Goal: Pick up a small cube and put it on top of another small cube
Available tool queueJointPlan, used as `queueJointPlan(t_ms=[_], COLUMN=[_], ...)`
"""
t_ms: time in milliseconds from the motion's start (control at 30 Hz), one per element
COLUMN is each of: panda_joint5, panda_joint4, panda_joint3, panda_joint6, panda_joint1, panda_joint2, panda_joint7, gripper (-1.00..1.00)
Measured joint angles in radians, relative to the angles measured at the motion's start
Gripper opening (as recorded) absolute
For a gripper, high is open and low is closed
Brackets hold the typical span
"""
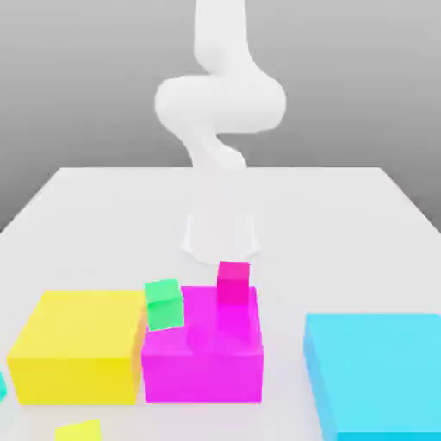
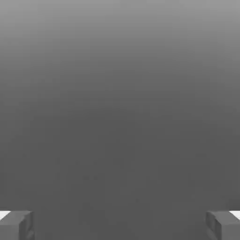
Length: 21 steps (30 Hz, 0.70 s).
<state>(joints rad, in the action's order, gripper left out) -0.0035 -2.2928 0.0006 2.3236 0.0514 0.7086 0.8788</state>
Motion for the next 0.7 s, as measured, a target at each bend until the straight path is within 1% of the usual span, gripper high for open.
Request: queueJointPlan(t_ms=[267,467,700], panda_joint5=[-0.017,-0.026,0.001], panda_joint4=[0.023,0.041,0.061], panda_joint3=[-0.013,-0.05,-0.104], panda_joint6=[0.077,0.132,0.199], panda_joint1=[0.152,0.237,0.346], panda_joint2=[-0.296,-0.514,-0.768], panda_joint7=[0.26,0.448,0.64], gripper=[0.0,0.0,0.0])
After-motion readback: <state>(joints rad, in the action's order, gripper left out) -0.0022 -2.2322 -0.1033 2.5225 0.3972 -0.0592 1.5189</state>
